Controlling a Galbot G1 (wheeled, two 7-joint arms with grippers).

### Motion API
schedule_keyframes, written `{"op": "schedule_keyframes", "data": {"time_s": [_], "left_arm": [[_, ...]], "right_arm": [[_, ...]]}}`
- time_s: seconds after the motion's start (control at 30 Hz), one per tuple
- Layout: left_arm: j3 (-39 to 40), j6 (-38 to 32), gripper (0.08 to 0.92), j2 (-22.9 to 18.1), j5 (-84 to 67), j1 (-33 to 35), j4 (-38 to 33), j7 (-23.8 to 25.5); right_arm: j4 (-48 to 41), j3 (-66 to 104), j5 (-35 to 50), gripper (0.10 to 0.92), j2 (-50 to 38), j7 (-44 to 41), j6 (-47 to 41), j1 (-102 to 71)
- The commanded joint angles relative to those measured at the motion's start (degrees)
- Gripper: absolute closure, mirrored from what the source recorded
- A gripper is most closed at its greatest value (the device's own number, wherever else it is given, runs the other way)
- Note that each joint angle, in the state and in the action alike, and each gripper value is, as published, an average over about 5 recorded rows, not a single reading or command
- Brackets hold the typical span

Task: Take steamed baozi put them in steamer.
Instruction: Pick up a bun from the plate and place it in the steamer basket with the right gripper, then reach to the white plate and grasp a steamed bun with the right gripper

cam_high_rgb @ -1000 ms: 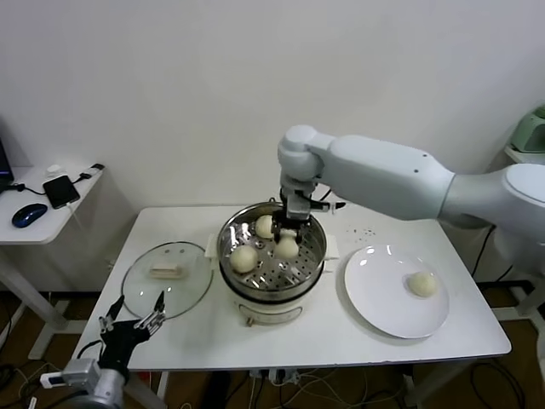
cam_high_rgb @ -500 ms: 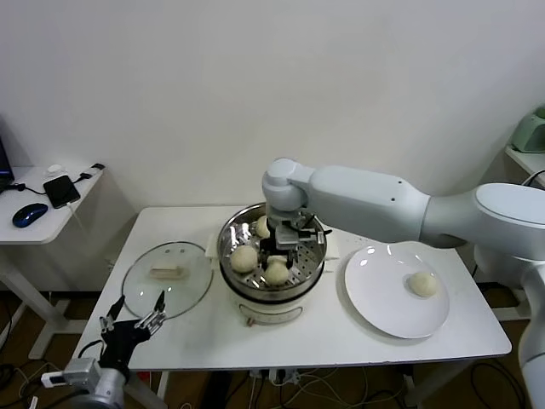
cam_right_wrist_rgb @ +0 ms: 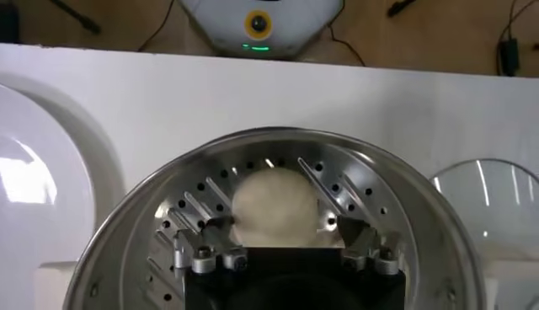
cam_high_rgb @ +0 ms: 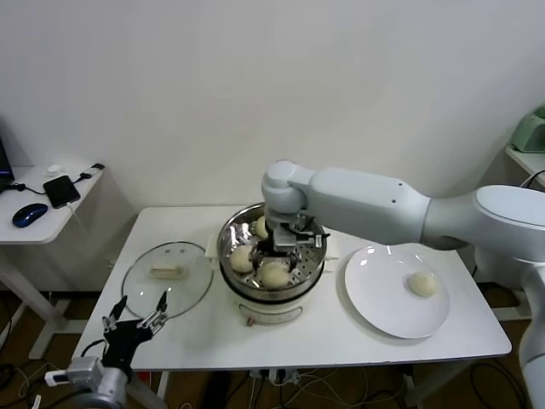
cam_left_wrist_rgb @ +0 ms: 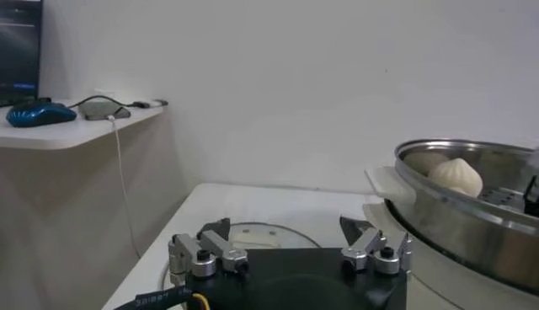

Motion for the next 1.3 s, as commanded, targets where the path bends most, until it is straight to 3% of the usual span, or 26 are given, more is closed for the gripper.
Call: {"op": "schedule_keyframes", "data": {"time_s": [0.03, 0.27, 0.47, 0.63, 0.93, 1.3], "left_arm": [[-0.2, 0.1, 0.177, -0.9, 0.0, 0.1, 0.0, 0.1], [0.0, 0.3, 0.177, -0.5, -0.8, 0.5, -0.8, 0.4], [1.4, 0.6, 0.177, -0.6, -2.3, 1.2, -2.1, 0.4], [3.0, 0.7, 0.177, -0.7, -2.4, 1.7, -2.4, 0.5], [3.7, 1.8, 0.177, -0.7, -4.3, 2.8, -2.1, 1.3], [2.6, 1.7, 0.177, -0.4, -3.7, 4.0, -2.0, 1.4]], "right_arm": [[2.5, 7.2, 4.8, 0.203, -7.1, -3.2, -12.4, 4.2], [1.2, 12.0, 21.3, 0.203, -19.3, -3.8, -46.1, 6.9], [1.4, 17.2, 16.3, 0.203, -29.7, -8.8, -57.9, 0.0], [0.8, 24.0, 6.9, 0.203, -35.8, -10.8, -56.5, -8.8], [-8.4, 47.2, -9.7, 0.203, -33.7, -10.4, -39.2, -31.0], [-17.4, 55.8, -16.8, 0.203, -29.1, -8.5, -31.5, -38.2]]}}
